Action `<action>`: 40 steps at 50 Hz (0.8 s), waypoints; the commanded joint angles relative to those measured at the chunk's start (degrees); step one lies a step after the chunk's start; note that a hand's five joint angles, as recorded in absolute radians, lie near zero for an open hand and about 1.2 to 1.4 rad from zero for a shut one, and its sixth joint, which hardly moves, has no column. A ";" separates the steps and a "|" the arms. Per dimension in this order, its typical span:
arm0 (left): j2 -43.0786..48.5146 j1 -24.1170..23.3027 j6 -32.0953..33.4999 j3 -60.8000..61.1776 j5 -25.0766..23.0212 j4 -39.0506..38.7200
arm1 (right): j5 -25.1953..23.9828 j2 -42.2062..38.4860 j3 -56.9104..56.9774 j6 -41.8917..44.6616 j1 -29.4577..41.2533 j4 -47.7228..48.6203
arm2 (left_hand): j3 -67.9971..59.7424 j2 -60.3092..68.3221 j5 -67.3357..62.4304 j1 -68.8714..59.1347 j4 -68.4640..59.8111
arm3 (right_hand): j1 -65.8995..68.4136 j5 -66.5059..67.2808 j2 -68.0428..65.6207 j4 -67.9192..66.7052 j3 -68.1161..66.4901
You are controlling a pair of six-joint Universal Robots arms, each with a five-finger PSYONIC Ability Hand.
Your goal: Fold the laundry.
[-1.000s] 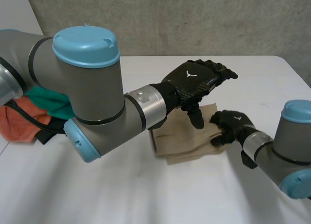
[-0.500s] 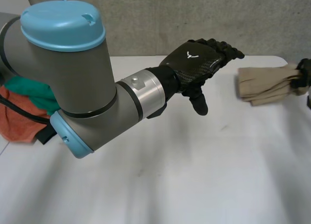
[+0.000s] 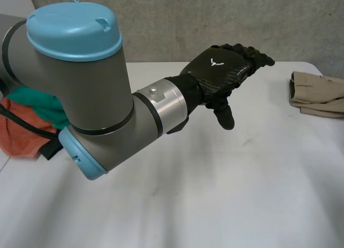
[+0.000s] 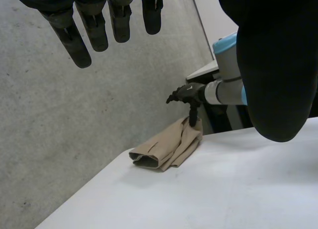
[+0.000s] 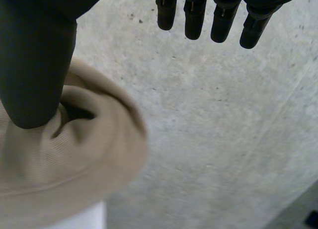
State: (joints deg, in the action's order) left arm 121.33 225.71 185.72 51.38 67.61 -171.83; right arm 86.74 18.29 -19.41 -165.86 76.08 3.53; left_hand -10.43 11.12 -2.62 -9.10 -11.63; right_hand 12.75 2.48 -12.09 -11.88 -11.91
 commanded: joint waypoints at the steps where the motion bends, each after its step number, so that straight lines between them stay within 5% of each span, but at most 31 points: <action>1: -0.48 0.43 0.00 -0.22 2.87 0.00 | -1.12 18.49 -25.43 19.75 0.47 10.58 | 0.21 -0.90 2.41 -1.11 1.41 | -2.75 -2.48 2.09 1.88 1.91; 8: -2.93 3.23 0.79 -1.45 14.11 -1.76 | -10.78 35.48 -49.82 26.11 2.67 23.00 | 0.21 -0.90 2.41 -1.11 1.41 | -2.75 -2.48 2.09 1.88 1.91; 13: -4.08 12.28 4.82 -1.46 22.38 -1.58 | -20.55 45.68 -66.00 26.29 5.39 21.52 | 0.43 -1.12 2.62 -0.90 1.63 | -2.75 -2.48 2.09 1.88 1.91; 23: 5.66 28.19 39.09 -0.40 31.96 -6.66 | -23.54 58.44 -82.71 26.55 9.70 11.85 | 0.38 -1.07 2.58 -0.94 1.58 | -2.75 -2.48 2.09 1.88 1.91; 28: 14.19 34.61 45.70 -1.10 29.78 -18.70 | -23.28 58.70 -86.23 26.73 11.81 10.18 | 0.43 -1.12 2.62 -0.90 1.63 | -2.75 -2.48 2.09 1.88 1.91; 34: 23.86 38.13 46.23 -5.32 18.97 -26.98 | -23.11 58.44 -87.90 26.64 13.66 10.09 | -1.63 0.94 0.57 -2.95 -0.43 | -2.75 -2.48 2.09 1.88 1.91; 37: 26.76 39.45 46.14 -8.04 17.90 -26.89 | -22.93 58.35 -88.34 26.64 14.45 10.09 | -22.91 22.22 -20.71 -24.24 -21.71 | -2.75 -2.48 2.09 1.88 1.91; 40: 27.30 38.84 45.44 -8.58 18.95 -27.42 | -22.67 58.44 -88.52 26.73 14.63 10.09 | -69.40 68.71 -67.21 -70.73 -68.20 | -2.75 -2.48 2.09 1.88 1.91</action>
State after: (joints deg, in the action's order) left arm 145.85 264.41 232.59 45.47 87.54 -198.72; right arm 63.70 76.82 -107.60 -139.21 89.97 13.40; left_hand -25.76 25.91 -15.60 -28.53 -26.11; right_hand 12.75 2.44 -12.09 -11.88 -11.90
